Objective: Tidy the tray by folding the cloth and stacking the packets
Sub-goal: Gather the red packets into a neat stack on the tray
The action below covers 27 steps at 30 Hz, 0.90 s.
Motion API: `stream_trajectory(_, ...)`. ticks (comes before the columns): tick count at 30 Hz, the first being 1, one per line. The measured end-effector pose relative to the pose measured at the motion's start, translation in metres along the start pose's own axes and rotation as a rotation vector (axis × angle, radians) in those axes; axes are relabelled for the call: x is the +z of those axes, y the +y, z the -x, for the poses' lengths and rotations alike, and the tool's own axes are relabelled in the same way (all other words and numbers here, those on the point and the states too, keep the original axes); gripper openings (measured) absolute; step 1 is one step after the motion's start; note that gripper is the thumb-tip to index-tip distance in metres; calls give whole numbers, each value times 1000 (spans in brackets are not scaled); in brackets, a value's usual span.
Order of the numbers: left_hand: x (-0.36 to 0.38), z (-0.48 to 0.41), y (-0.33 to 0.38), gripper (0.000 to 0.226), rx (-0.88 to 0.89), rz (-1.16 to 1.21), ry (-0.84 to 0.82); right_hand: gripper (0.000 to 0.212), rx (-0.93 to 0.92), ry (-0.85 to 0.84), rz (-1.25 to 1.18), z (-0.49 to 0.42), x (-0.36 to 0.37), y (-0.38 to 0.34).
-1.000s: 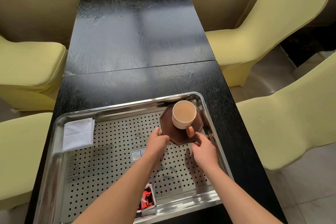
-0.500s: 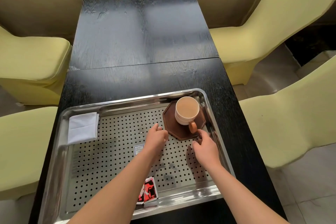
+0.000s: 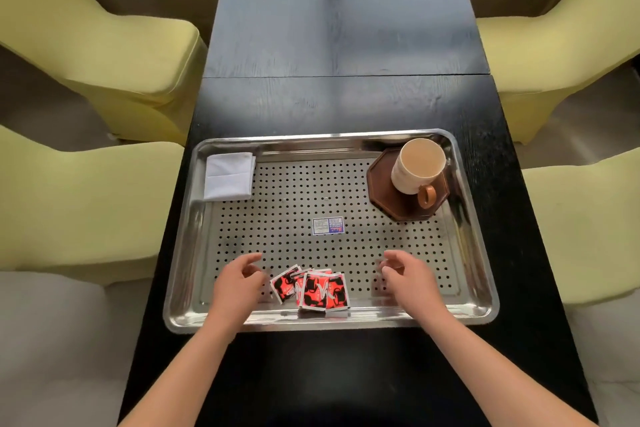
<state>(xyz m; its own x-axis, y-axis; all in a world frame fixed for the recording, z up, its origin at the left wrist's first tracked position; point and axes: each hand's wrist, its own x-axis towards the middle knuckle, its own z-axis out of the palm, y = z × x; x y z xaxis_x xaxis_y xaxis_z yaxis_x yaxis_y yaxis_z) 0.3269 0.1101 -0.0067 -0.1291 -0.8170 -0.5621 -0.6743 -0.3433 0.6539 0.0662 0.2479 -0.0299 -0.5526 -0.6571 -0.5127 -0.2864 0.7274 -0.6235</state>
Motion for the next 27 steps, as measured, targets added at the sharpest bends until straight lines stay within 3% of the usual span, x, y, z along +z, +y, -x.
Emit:
stream_trajectory(6,9,-3,-19,56,90,-281,-57,36,-64,-161,252,6,46,-28)
stream_trajectory(10,23,-14,-17,52,136,-443,-120,33,-64,-153,369,7,67,-34)
stream_trajectory(16,31,-15,-21,31,155,-510,-172,38,-59,-117,387,6,76,-31)
stream_trajectory(22,36,-13,-21,33,138,-511,-206,37,-55,-108,359,6,77,-30)
stream_trajectory(27,39,-14,-27,32,186,-617,-84,37,-58,-112,331,4,78,-28)
